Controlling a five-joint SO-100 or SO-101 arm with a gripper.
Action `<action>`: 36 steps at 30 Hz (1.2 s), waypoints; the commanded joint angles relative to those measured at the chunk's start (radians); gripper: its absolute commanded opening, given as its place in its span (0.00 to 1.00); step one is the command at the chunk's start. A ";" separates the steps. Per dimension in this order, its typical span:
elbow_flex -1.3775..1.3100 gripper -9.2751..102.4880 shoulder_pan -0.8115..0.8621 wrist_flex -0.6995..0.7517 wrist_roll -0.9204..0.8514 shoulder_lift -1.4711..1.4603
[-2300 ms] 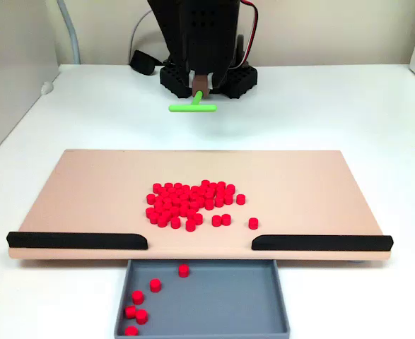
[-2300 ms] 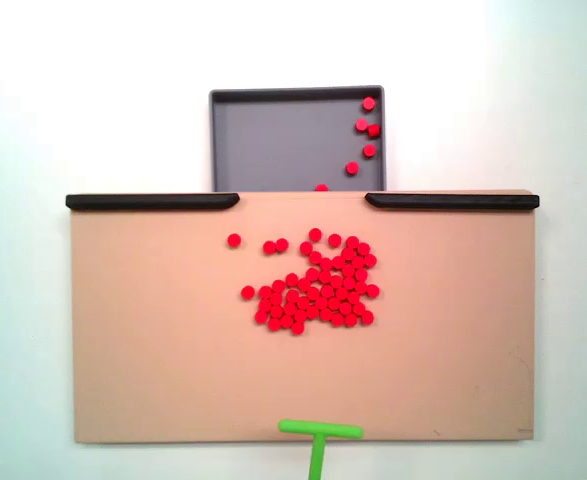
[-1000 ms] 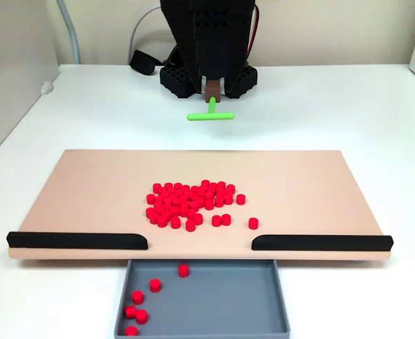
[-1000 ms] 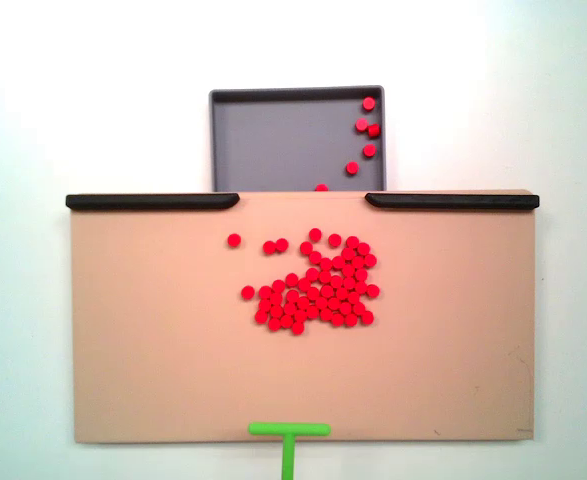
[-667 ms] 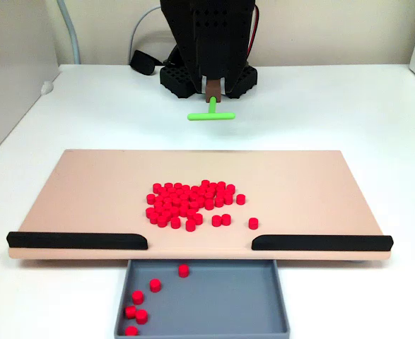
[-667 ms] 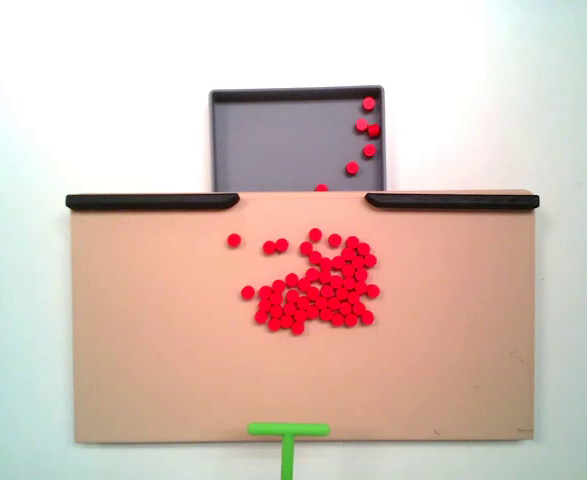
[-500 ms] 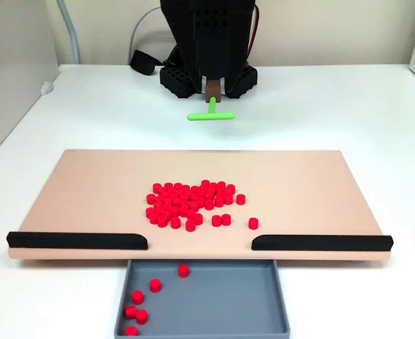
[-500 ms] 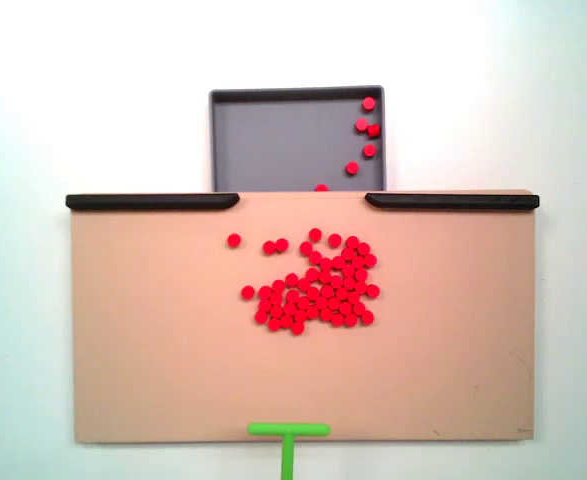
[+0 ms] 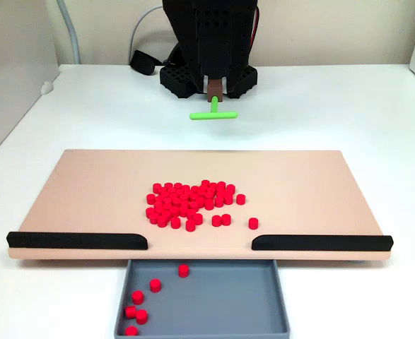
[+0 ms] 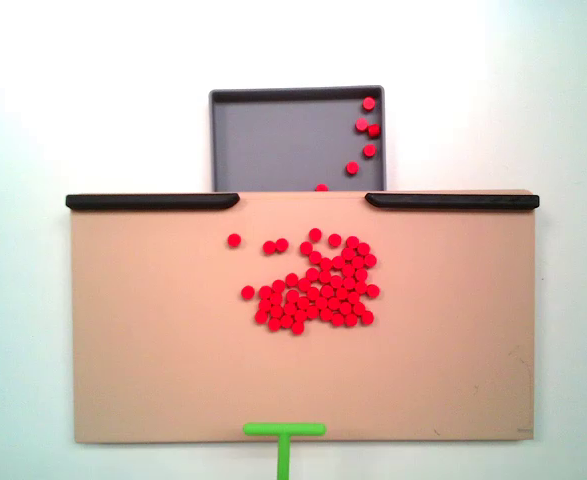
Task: Push granules from right to the grey container
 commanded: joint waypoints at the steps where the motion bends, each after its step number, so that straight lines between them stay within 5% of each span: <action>1: -0.006 0.08 -0.006 0.006 -0.008 0.031; 8: -0.006 0.08 -0.006 0.006 -0.069 0.029; 20: -0.021 0.08 0.210 0.006 -0.583 0.023; 36: -0.147 0.08 0.310 0.006 -0.923 -0.130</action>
